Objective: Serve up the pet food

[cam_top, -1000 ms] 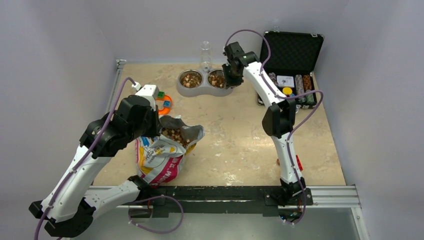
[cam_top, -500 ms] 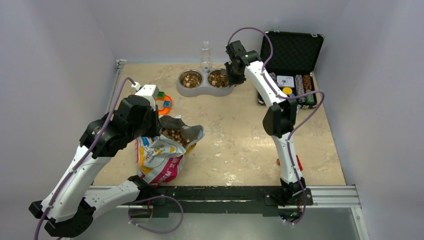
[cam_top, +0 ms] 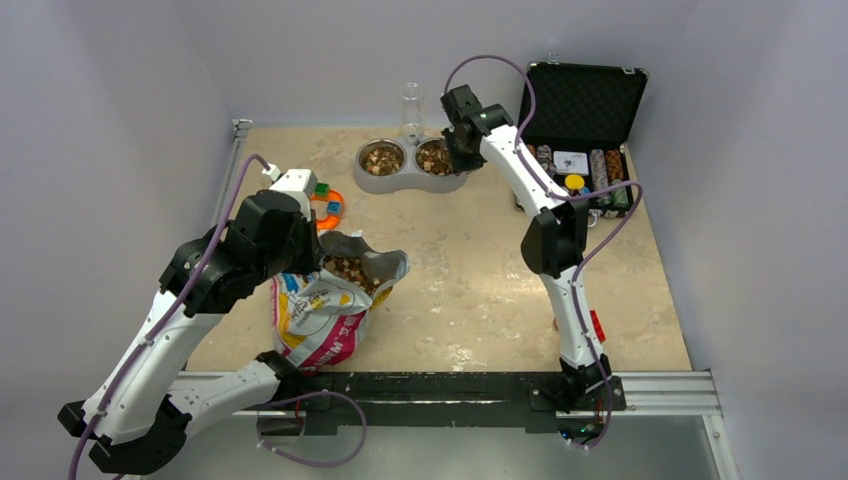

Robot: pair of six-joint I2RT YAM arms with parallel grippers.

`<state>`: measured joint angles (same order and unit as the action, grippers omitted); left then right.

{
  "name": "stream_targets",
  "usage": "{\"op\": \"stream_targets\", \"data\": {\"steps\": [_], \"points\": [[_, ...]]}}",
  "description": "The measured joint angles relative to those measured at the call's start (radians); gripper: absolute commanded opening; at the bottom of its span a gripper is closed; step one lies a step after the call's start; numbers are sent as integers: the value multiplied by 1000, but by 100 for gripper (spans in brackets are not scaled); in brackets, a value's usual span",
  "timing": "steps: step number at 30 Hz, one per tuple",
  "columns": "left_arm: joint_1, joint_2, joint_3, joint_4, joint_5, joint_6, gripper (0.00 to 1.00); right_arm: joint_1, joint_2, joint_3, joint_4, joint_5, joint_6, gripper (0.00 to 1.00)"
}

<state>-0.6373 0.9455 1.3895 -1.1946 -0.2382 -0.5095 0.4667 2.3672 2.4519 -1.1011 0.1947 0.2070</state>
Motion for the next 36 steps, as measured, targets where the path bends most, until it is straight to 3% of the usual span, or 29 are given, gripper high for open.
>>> {"op": "stream_targets", "data": {"steps": [36], "points": [[0, -4, 0, 0, 9, -4, 0, 5, -31, -6, -2, 64, -32, 0]]}}
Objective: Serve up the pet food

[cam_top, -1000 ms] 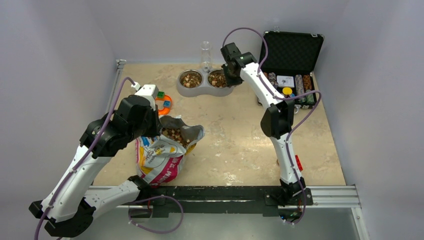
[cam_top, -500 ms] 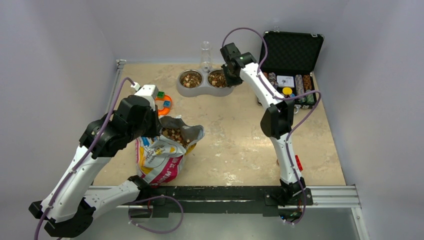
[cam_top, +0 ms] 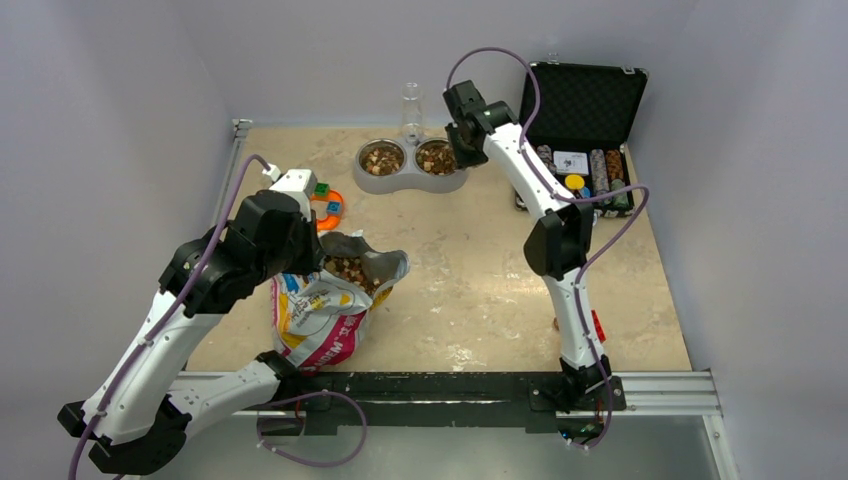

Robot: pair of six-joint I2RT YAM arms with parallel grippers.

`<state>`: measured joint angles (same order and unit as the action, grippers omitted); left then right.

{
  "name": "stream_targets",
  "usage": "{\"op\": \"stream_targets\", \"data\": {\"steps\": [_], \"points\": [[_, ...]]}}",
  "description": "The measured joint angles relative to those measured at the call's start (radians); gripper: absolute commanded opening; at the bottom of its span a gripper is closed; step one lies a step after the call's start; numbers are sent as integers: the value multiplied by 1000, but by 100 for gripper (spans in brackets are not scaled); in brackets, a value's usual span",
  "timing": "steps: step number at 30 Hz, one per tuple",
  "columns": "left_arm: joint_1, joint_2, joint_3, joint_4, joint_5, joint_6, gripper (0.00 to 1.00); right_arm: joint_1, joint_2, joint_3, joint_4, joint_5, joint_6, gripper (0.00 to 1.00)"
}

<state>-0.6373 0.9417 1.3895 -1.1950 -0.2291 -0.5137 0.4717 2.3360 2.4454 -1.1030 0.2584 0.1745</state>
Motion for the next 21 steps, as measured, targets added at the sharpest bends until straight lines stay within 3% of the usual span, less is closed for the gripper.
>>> {"op": "stream_targets", "data": {"steps": [21], "points": [[0, 1, 0, 2, 2, 0, 0, 25, -21, -35, 0, 22, -19, 0]]}}
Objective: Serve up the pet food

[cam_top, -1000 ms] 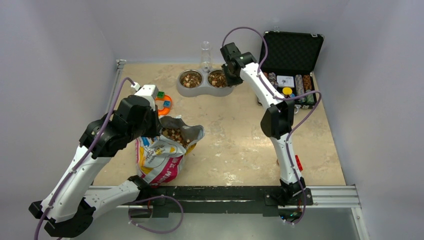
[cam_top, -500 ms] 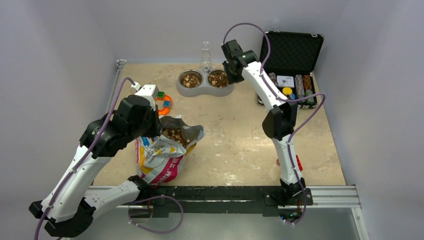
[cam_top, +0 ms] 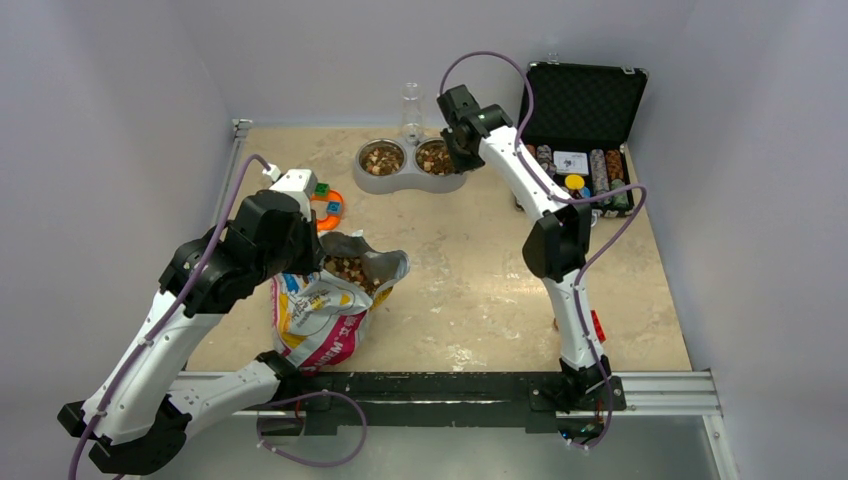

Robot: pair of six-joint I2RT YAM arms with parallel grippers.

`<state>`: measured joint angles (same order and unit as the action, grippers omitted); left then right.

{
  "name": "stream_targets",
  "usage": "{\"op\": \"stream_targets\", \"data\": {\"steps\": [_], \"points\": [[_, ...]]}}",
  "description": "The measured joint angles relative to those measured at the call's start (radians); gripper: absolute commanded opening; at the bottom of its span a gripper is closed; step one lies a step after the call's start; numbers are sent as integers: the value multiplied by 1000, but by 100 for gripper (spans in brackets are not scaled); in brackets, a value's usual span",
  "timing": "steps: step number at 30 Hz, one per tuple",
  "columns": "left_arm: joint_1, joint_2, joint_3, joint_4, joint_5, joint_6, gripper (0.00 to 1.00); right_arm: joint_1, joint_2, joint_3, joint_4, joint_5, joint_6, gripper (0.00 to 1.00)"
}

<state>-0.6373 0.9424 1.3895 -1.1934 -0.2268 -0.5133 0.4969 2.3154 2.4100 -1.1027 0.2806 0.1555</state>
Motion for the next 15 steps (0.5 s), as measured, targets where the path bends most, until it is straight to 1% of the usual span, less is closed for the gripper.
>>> {"op": "stream_targets", "data": {"steps": [15], "points": [[0, 24, 17, -5, 11, 1, 0, 2, 0, -2, 3, 26, -19, 0]]}}
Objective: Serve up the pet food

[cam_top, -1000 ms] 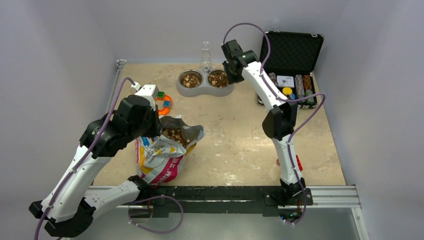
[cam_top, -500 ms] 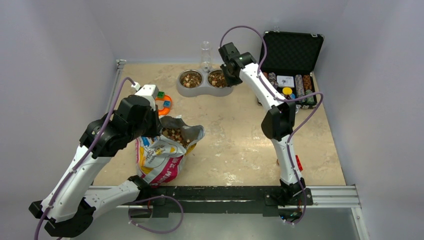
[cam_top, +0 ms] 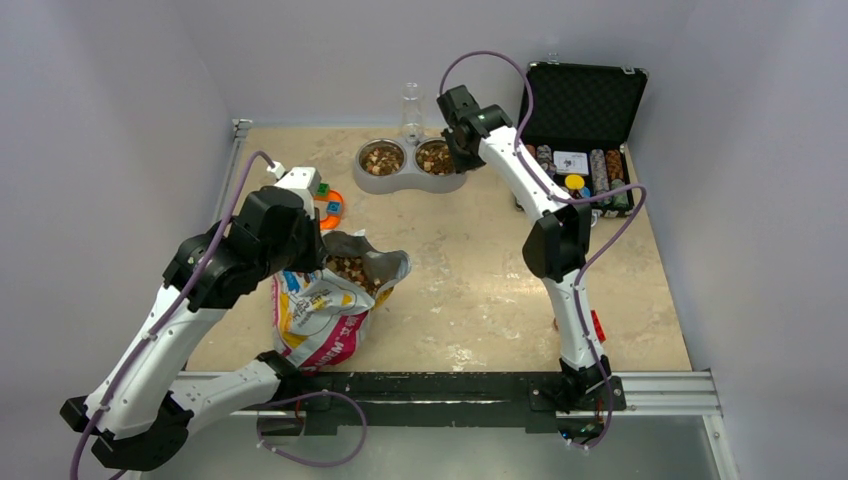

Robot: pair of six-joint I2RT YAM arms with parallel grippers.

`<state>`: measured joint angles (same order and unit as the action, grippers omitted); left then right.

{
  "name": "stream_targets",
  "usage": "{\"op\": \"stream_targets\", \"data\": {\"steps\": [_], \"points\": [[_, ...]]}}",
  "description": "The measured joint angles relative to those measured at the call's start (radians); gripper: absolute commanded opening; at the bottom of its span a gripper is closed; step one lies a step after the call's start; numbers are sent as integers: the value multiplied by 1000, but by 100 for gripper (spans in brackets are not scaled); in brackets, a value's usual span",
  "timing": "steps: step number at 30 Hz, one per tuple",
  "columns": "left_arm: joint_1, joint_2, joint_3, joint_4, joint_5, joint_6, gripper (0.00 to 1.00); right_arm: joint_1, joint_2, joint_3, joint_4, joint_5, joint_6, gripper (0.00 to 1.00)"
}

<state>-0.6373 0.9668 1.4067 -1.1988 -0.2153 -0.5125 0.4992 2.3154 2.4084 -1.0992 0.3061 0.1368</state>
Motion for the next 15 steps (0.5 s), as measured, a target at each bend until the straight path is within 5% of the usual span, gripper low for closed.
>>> {"op": "stream_targets", "data": {"steps": [15], "points": [[0, -8, 0, -4, 3, 0, 0, 0, 0, -19, 0, 0, 0, 0]]}}
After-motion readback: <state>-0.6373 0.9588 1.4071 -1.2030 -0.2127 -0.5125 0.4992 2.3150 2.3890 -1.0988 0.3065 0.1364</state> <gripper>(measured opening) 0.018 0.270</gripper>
